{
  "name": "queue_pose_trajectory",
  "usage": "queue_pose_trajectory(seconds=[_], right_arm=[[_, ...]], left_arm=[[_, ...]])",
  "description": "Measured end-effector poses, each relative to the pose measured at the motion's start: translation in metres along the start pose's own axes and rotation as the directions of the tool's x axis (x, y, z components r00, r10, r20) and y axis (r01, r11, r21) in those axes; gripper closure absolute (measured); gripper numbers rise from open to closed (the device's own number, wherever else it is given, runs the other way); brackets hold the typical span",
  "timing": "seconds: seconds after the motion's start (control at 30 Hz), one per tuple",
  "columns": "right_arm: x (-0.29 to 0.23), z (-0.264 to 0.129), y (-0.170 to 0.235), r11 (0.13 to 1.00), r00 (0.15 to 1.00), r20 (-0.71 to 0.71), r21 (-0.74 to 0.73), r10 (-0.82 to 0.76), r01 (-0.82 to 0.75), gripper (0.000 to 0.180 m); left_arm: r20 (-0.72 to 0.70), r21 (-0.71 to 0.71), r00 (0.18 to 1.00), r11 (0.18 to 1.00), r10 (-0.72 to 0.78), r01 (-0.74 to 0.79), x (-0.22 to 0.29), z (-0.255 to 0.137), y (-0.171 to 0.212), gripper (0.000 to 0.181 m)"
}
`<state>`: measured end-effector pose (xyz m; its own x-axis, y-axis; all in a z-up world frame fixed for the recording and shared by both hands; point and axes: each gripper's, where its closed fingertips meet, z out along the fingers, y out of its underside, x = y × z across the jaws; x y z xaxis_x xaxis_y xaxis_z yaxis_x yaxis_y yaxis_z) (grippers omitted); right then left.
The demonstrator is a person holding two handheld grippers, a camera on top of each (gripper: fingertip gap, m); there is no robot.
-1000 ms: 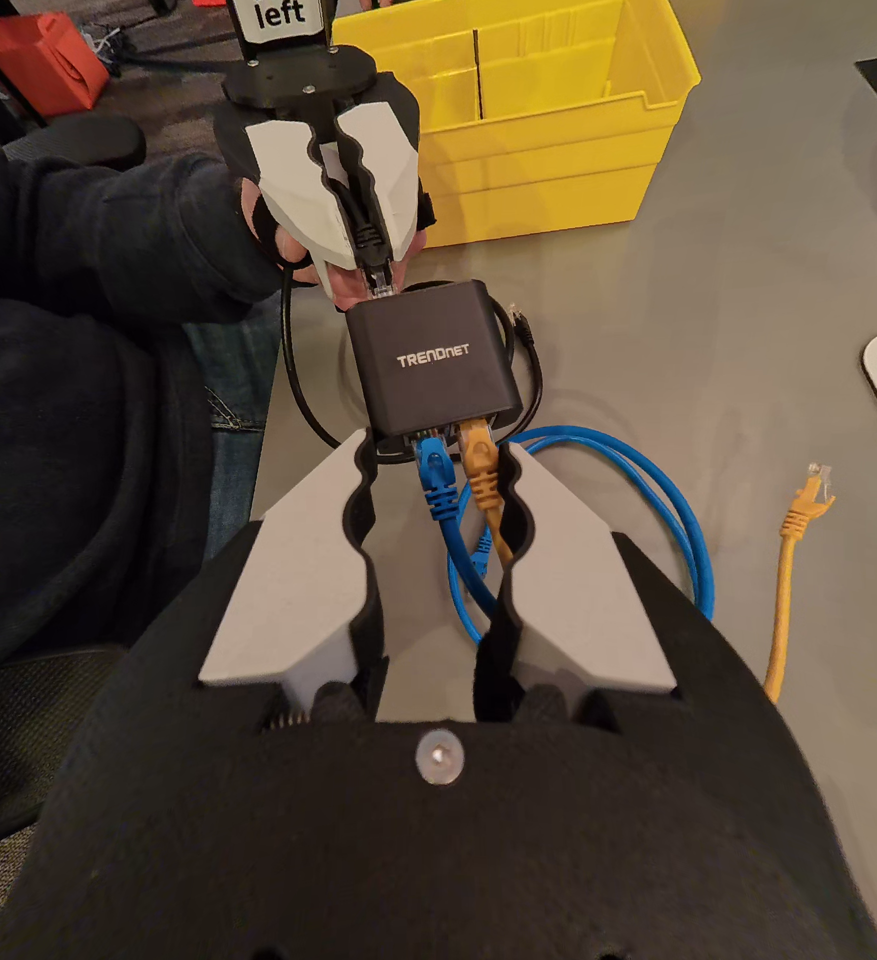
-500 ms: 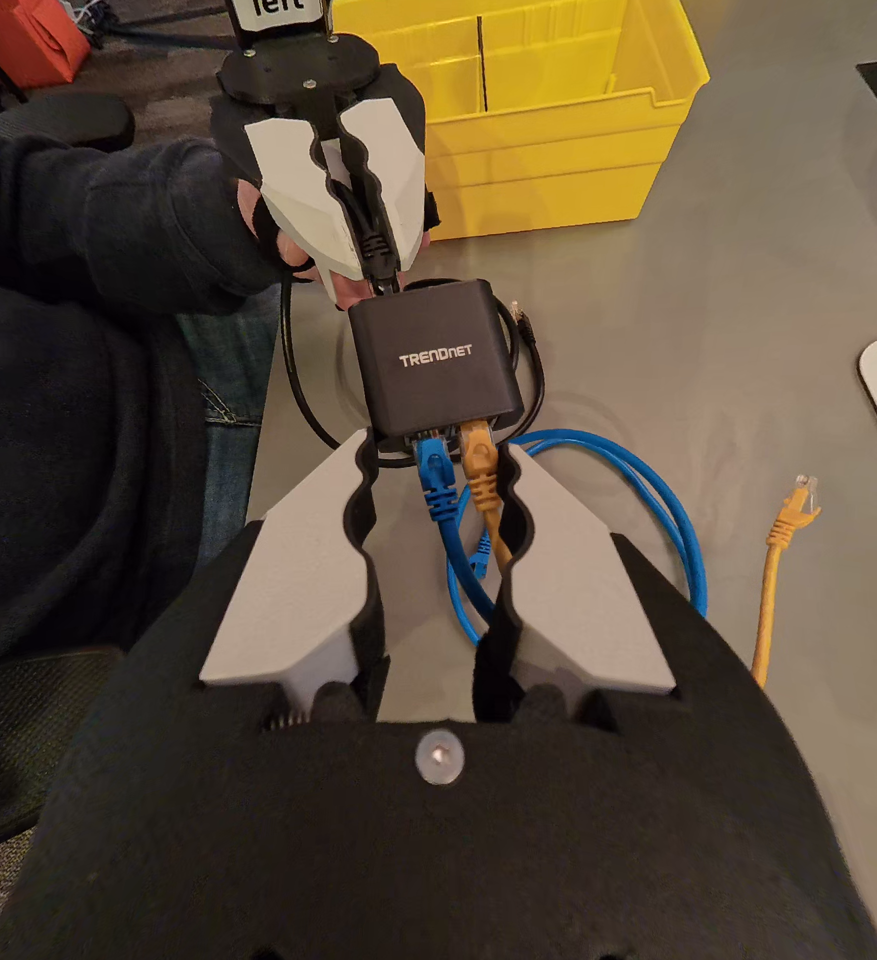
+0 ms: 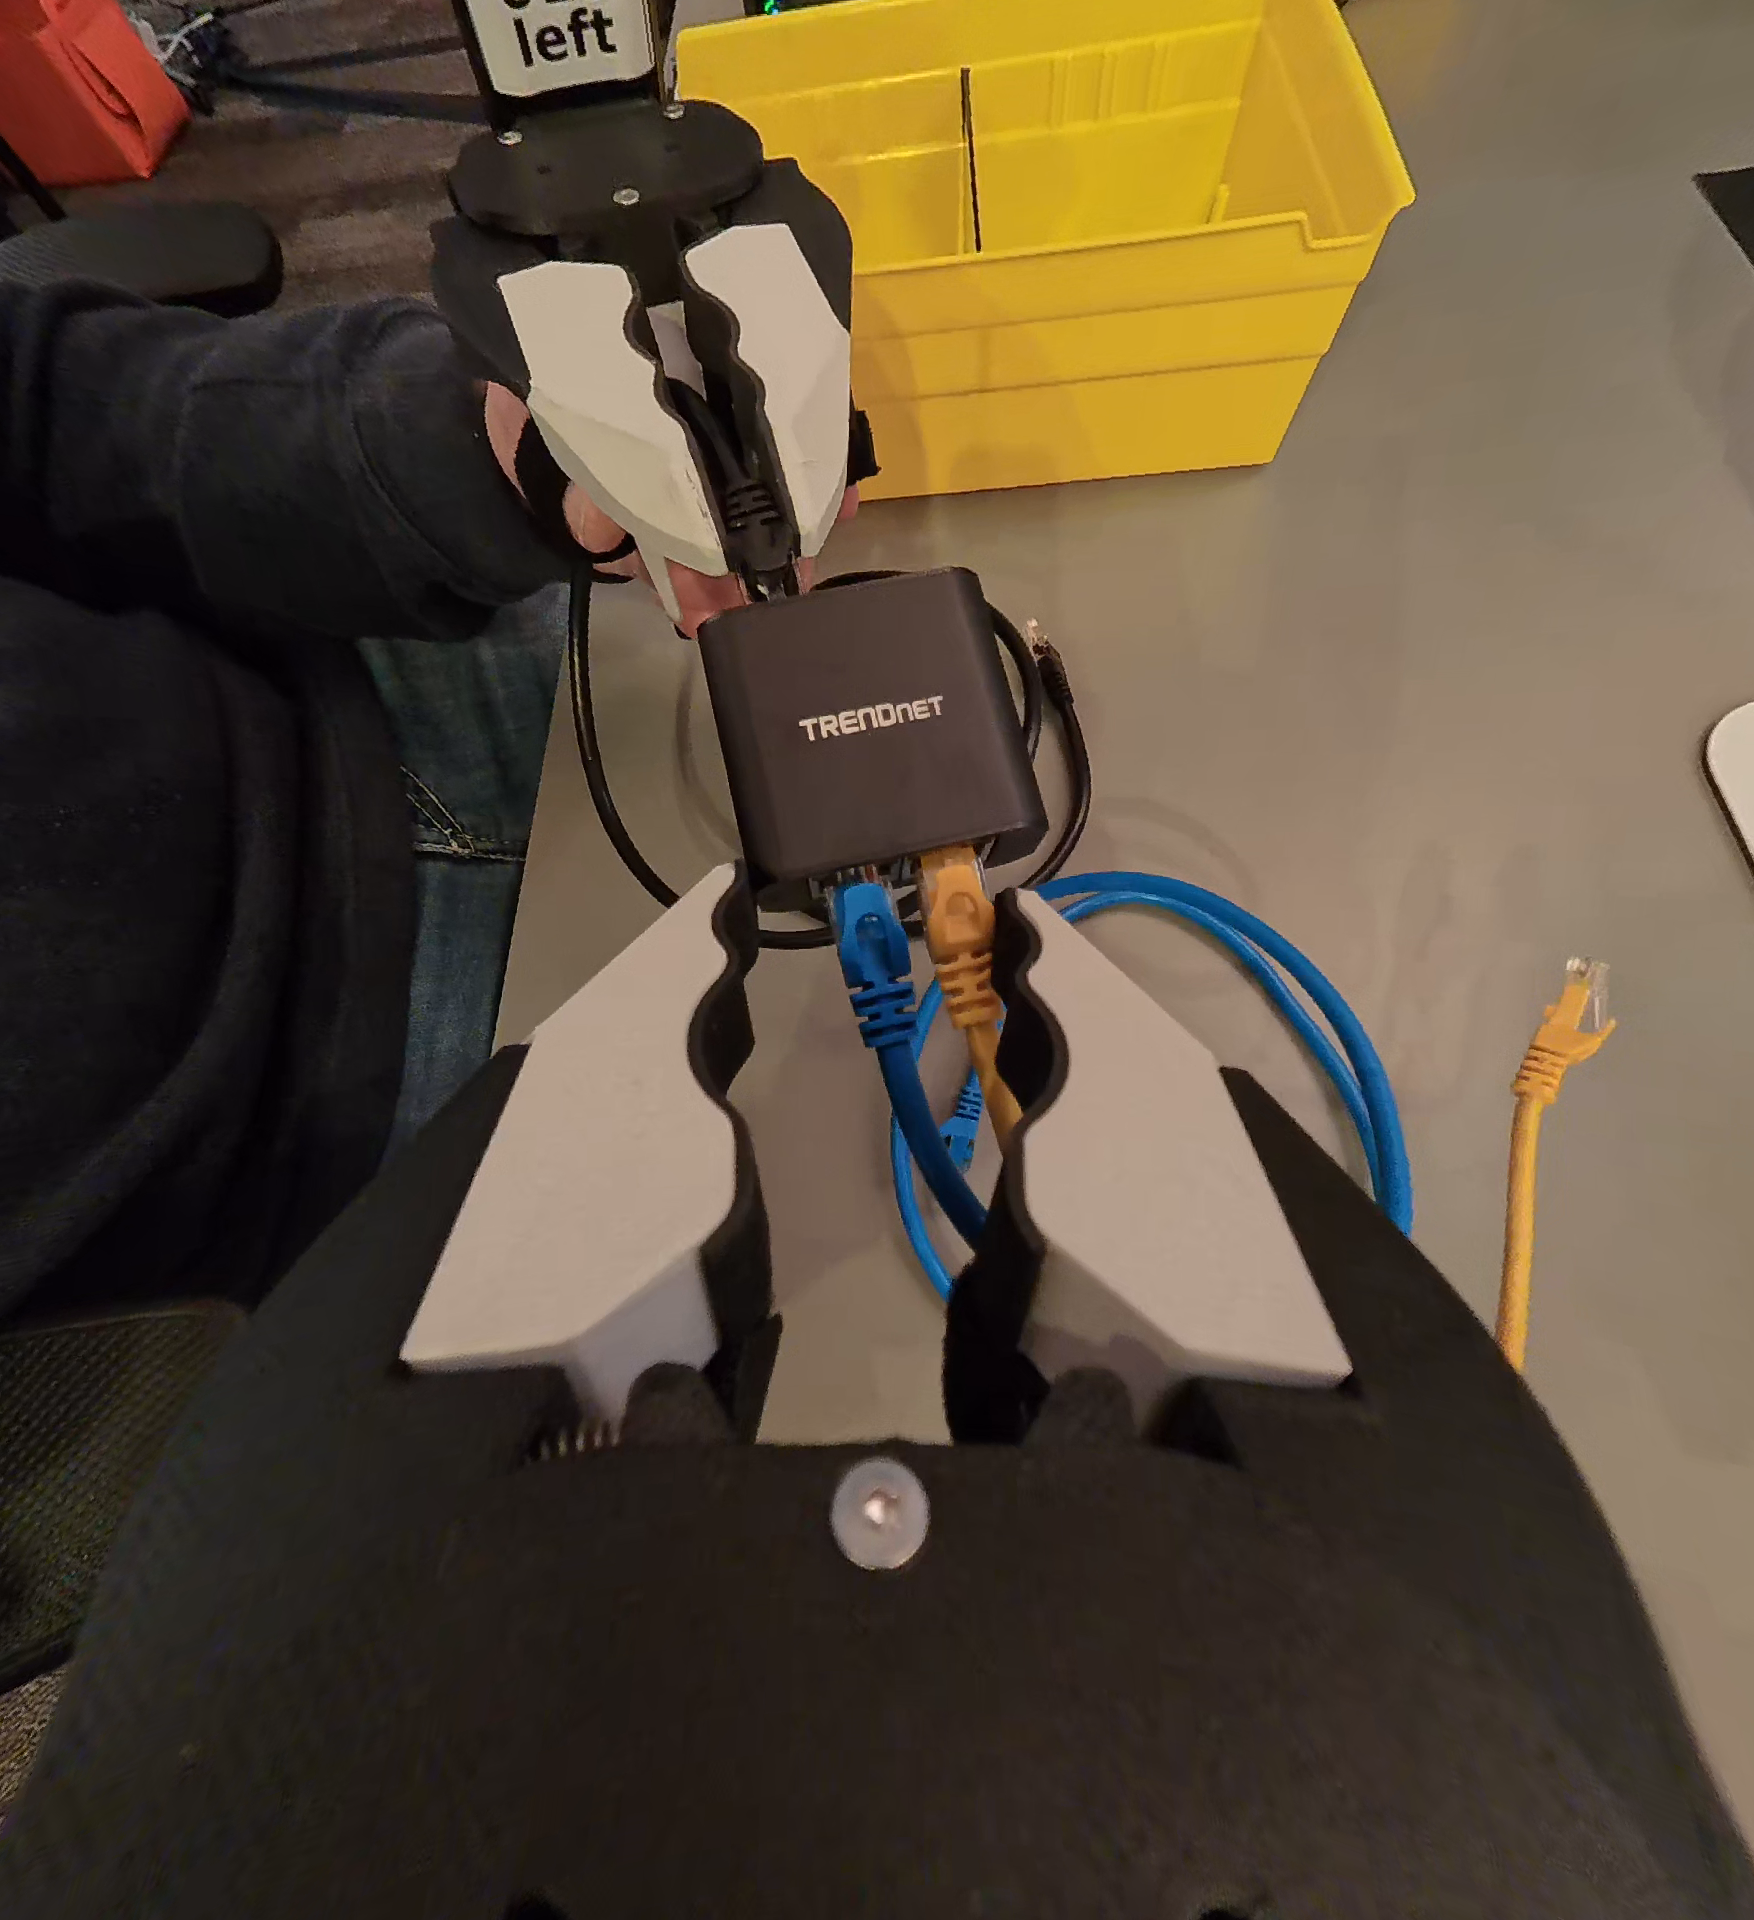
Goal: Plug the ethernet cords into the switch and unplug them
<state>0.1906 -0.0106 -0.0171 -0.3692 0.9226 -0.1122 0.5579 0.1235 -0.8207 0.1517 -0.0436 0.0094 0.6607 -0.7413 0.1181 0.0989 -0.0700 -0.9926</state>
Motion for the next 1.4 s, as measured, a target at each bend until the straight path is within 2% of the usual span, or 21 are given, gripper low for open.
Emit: queue_pose_trajectory(seconds=[1.2, 1.4], right_arm=[[0.001, 0.002, 0.004, 1.0, 1.0, -0.012, -0.031, 0.002, -0.003, 0.136], [0.004, 0.001, -0.007, 0.999, 0.998, -0.042, 0.007, -0.038, 0.038, 0.132]], left_arm=[[0.039, -0.05, 0.998, 0.998, 0.042, -0.04, -0.001, 0.003, 0.005, 0.168], [0.036, -0.005, 0.999, 1.0, 0.024, -0.024, -0.001, 0.002, -0.006, 0.169]])
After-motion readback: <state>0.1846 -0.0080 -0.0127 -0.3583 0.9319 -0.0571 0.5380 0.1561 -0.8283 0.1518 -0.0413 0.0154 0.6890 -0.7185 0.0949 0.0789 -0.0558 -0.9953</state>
